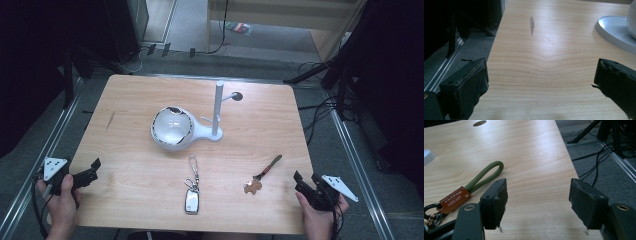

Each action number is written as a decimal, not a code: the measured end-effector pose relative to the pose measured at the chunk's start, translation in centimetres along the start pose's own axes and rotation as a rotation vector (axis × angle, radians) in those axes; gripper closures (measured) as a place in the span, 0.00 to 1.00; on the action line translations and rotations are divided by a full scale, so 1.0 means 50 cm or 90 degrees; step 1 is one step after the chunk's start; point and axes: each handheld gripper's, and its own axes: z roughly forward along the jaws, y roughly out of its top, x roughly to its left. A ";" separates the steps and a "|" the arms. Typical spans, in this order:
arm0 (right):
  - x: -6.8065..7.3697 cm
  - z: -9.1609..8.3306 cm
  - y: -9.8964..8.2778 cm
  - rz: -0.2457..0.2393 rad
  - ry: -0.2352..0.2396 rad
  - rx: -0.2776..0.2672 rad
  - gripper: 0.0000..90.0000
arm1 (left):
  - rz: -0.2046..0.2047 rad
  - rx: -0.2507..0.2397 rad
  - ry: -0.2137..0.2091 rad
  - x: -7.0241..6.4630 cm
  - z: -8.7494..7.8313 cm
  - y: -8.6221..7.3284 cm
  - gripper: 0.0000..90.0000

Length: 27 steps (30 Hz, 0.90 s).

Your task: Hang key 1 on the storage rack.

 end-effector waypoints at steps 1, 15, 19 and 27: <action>0.001 0.001 0.001 -0.002 -0.004 0.002 0.37 | 0.005 0.002 -0.001 -0.001 0.000 0.000 0.00; 0.035 0.000 0.040 -0.034 -0.009 0.057 0.35 | 0.003 0.015 0.021 -0.006 0.009 0.004 0.00; 0.051 0.007 0.068 -0.071 -0.020 0.087 0.36 | -0.004 0.004 0.035 -0.005 0.006 0.003 0.00; 0.078 0.023 0.102 -0.107 -0.028 0.121 0.36 | 0.006 0.008 0.045 -0.008 0.009 0.004 0.00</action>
